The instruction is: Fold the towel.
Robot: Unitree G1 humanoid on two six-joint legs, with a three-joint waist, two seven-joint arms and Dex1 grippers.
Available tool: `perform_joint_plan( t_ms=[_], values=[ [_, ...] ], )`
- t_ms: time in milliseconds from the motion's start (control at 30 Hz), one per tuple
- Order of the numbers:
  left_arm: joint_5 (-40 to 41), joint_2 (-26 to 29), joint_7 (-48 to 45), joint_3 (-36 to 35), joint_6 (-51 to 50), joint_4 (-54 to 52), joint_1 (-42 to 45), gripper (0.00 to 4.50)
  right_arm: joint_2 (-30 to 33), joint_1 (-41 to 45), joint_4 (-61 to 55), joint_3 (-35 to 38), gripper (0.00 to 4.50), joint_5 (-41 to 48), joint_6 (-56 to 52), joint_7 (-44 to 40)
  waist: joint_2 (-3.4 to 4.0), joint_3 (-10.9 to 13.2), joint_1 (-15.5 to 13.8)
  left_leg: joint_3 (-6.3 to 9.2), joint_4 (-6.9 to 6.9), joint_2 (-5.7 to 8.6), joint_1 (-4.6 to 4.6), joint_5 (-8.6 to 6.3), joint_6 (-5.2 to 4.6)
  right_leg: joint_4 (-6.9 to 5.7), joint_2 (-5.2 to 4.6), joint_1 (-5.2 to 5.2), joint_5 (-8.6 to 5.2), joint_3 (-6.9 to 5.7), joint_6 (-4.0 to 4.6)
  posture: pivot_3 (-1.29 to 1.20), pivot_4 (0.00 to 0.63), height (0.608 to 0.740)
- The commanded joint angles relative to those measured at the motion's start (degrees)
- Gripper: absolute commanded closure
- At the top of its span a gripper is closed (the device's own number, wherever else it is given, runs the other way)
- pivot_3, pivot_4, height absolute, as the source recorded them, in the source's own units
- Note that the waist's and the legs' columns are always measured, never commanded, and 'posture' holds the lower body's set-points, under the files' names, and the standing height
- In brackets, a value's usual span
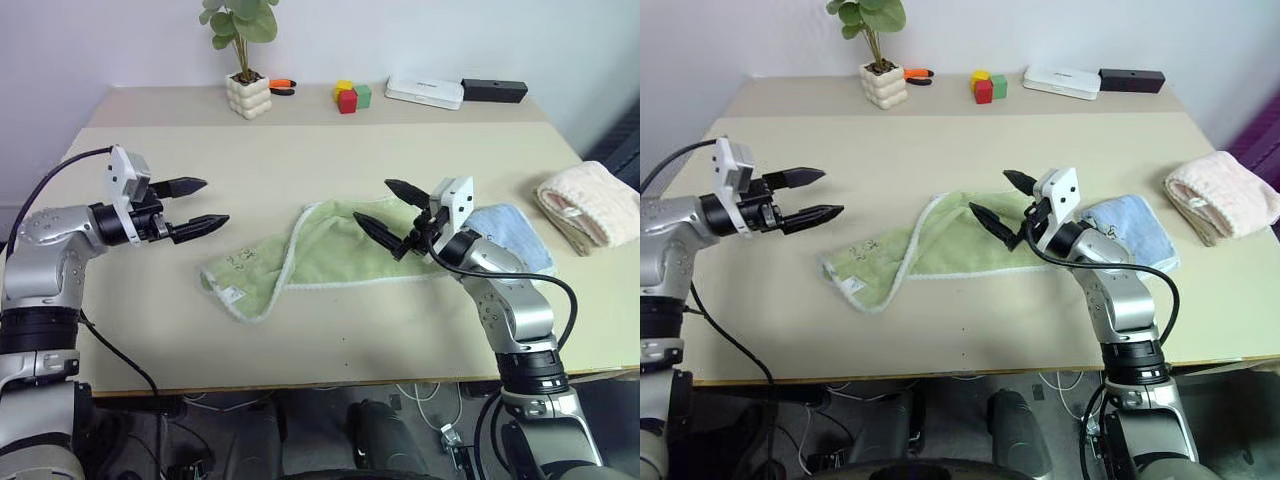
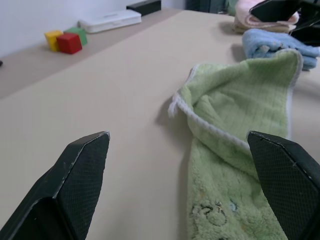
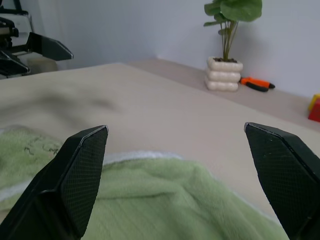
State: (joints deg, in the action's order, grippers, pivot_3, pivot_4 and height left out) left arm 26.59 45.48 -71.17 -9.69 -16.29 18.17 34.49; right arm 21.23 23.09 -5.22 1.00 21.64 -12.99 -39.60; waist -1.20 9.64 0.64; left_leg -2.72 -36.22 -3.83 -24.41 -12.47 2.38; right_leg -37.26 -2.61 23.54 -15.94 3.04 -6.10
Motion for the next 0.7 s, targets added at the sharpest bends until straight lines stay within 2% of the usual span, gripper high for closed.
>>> perform_joint_plan(
  t_ms=[33, 233, 433, 700],
  values=[
    [-0.6, -0.1, -1.2, 0.5, 1.5, 1.0, 2.0, 0.00, -0.2, 0.7, -2.2, 0.6, 0.05, 0.1, 1.0, 0.5, 0.00, 0.0, 0.0, 0.00, 0.00, 0.00, 0.00, 0.00, 0.00, 0.00, -0.01, 0.00, 0.00, 0.00, 0.00, 0.00, 0.150, 0.740],
    [-1.6, -2.3, -1.9, 2.3, 2.7, -0.1, 1.2, 0.00, 2.1, 0.7, -1.7, 1.7, 0.05, -0.2, 1.4, -0.4, 0.00, 0.0, 0.1, 0.00, 0.00, 0.00, 0.00, 0.00, 0.00, -0.01, 0.01, 0.00, 0.00, 0.00, -0.01, 0.00, 0.150, 0.740],
    [-0.4, -1.6, -5.0, 2.8, 2.0, -3.6, -1.2, 0.00, 4.5, 1.9, 0.6, 1.6, 0.05, -1.5, 2.9, -2.2, 0.00, 0.0, 0.4, 0.01, 0.03, -0.01, 0.01, 0.00, 0.00, -0.02, 0.03, 0.02, 0.00, 0.01, -0.01, 0.00, 0.150, 0.740],
    [-2.3, 0.8, -11.3, 5.8, 6.5, -8.9, -8.8, 0.00, 12.9, 1.4, 2.9, 1.9, 0.05, -2.6, 2.4, -9.0, 0.00, 0.0, 0.1, 0.00, 0.01, -0.01, 0.01, 0.00, 0.00, 0.00, -0.01, 0.01, -0.02, 0.01, 0.04, 0.00, 0.150, 0.740]
  ],
)
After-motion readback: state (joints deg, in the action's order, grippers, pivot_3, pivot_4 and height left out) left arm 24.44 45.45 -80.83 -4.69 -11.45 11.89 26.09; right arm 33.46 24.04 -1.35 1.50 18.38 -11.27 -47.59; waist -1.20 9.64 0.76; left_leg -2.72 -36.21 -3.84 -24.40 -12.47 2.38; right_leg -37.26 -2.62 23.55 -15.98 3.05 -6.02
